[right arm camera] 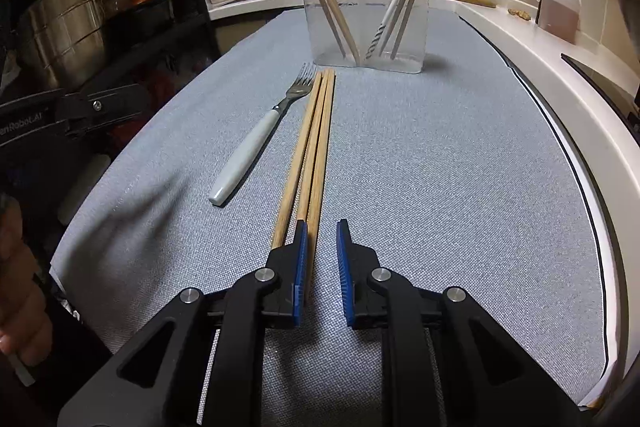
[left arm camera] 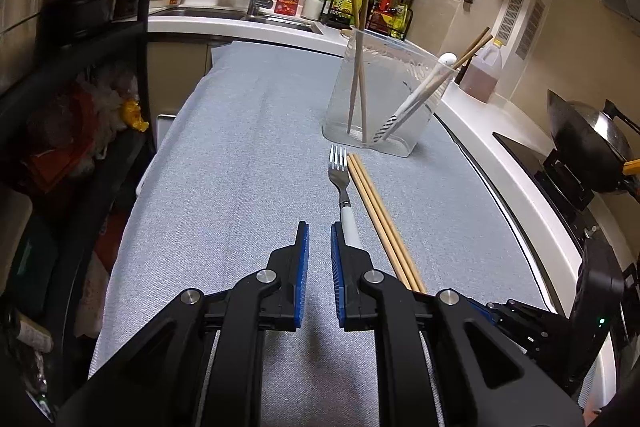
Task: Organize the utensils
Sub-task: 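Close the right tool on a wooden chopstick while the left tool lowers over the fork, then center the left tool around the white fork handle and close it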
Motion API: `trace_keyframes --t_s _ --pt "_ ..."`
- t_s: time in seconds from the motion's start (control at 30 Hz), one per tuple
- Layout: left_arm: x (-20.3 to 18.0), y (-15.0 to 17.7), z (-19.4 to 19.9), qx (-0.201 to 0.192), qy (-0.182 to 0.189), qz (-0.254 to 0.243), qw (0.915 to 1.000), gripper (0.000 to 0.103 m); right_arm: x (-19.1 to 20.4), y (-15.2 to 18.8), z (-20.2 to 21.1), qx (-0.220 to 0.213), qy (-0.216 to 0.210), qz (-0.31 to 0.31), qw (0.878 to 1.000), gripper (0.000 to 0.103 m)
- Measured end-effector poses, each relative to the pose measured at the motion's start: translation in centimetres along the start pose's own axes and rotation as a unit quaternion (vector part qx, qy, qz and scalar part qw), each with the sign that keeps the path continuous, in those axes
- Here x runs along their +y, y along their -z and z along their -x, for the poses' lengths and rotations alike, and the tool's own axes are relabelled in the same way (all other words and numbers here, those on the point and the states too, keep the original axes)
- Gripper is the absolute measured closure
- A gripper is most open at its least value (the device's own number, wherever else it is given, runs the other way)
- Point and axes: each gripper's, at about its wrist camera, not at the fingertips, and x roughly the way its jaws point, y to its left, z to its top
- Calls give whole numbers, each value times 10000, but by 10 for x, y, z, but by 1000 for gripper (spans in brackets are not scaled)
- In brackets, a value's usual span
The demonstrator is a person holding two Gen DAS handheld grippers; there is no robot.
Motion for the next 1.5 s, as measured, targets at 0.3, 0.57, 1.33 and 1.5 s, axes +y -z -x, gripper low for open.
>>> trace_keyframes --t_s 0.3,0.57,1.33,1.5 --pt "-17 10 -15 192 90 -241 9995 92 2 3 4 -61 258 209 9994 97" --pt "-33 21 -33 358 -2 -474 9982 86 -19 10 15 -171 512 -31 9985 98" --pt "-71 42 -51 428 -807 -1474 9848 89 -37 17 20 -160 639 -323 9973 98" --pt "-61 45 -36 474 -713 -1363 9870 98 -37 18 24 -140 753 -403 9962 98"
